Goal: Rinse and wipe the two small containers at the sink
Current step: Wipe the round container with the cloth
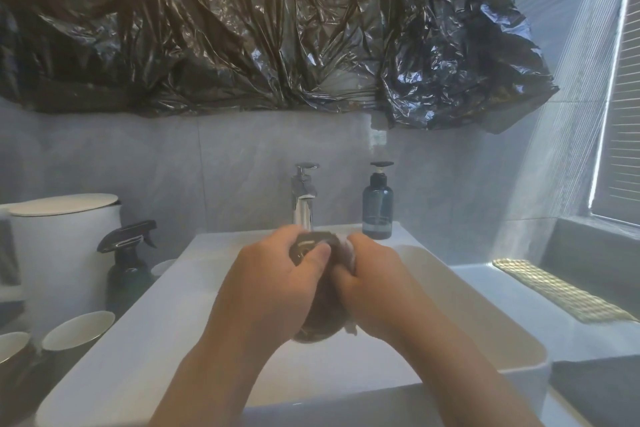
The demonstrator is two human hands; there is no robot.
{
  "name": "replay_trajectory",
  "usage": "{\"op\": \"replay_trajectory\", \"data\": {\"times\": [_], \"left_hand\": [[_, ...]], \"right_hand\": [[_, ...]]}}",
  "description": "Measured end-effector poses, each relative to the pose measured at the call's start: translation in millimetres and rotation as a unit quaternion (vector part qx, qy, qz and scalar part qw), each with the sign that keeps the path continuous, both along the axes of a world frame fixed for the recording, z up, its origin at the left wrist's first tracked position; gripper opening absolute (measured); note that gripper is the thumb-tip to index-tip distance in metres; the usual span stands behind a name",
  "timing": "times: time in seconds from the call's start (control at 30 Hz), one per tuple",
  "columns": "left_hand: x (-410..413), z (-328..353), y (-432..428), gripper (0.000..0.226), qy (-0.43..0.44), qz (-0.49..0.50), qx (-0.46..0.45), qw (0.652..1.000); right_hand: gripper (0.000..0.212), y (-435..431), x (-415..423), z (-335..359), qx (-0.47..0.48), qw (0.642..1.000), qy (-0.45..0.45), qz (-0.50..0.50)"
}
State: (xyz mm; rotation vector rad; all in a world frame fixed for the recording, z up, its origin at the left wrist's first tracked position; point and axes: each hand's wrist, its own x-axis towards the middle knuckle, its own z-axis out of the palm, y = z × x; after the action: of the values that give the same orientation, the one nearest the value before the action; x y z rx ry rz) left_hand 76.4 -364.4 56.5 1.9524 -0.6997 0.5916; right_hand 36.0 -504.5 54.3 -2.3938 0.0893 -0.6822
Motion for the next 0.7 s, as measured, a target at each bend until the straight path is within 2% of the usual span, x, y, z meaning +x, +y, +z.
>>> {"op": "replay_trajectory", "data": {"times": [0.1,0.17,0.23,0.33,0.43,0.5,0.6,0.7], "left_hand": [[-10,5,-5,0.011,-0.031,0.059,-0.107,0.992],[-16,5,-8,0.021,-0.025,0.065,-0.106,0.992],[-16,6,-8,0.023,0.016,0.060,-0.059,0.996],[-8,3,-6,0.025,0.062,0.052,0.017,0.997],[-2,-1,-5,0.025,0.064,0.016,0.022,0.998],[0,-3,-4,0.025,0.032,0.007,0.023,0.999],[-1,-5,-6,0.029,-0.046,0.033,-0.026,0.998],[-8,-5,-11,0.031,-0.091,0.075,-0.114,0.986]], "right_hand": [[0.018,4,8,-6,0.111,0.993,-0.008,0.031],[0.020,4,8,-7,0.132,0.991,-0.005,0.033],[0.019,1,8,-8,0.115,0.993,-0.011,0.013],[0.021,0,7,-8,0.038,0.999,-0.013,-0.030],[0.029,2,3,-5,-0.036,0.998,-0.025,-0.054],[0.030,1,3,-5,-0.058,0.997,-0.037,-0.047],[0.017,3,6,-7,0.020,0.998,-0.051,-0.027],[0.018,7,10,-8,0.136,0.990,-0.035,-0.003]]}}
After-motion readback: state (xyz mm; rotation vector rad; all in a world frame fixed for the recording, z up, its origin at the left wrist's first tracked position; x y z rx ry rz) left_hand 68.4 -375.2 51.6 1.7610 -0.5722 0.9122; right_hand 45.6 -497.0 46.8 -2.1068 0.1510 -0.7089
